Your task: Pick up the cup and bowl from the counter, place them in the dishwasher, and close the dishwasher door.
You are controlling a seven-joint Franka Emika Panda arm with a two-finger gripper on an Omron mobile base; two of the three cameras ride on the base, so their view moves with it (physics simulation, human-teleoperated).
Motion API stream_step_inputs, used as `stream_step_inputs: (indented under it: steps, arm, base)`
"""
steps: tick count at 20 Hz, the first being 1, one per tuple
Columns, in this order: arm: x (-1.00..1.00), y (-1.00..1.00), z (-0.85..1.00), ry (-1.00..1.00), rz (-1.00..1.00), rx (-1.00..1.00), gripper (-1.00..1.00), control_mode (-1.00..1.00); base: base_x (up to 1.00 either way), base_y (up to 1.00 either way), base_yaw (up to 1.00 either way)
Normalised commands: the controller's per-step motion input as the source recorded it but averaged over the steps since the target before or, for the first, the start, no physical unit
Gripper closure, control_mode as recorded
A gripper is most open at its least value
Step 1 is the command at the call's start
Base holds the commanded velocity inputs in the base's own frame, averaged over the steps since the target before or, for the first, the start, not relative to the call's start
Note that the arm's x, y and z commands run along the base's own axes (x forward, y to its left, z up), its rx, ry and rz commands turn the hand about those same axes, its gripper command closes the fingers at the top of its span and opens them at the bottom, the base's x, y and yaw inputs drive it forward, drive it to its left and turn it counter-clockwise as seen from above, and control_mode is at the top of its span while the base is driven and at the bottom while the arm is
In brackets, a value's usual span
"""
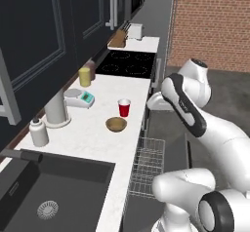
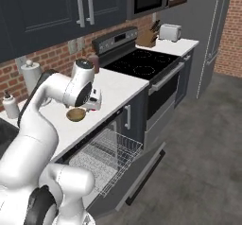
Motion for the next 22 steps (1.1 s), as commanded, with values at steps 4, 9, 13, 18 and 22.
stream_step_inputs:
  steps: [4, 9, 13, 18, 22]
  arm:
    - [1.00, 0.03, -0.17, 0.00, -0.06, 0.06, -1.00, -1.00]
    - [0.94, 0.00, -0.14, 0.00, -0.20, 0.13, -1.00, -1.00]
    - [0.90, 0.11, -0.13, 0.00, -0.32, 0.03, -1.00, -1.00]
    - [0.75, 0.19, -0.24, 0.00, -0.35, 0.00, -1.00, -1.00]
    - [0.54, 0.07, -0.33, 0.00, -0.31, 0.05, -1.00, -1.00]
  base:
    - [0.00, 0.00, 0.00]
    - [0.00, 0.00, 0.00]
    - [0.00, 0.00, 0.00]
    - [0.00, 0.00, 0.00]
    - [0.00, 0.00, 0.00]
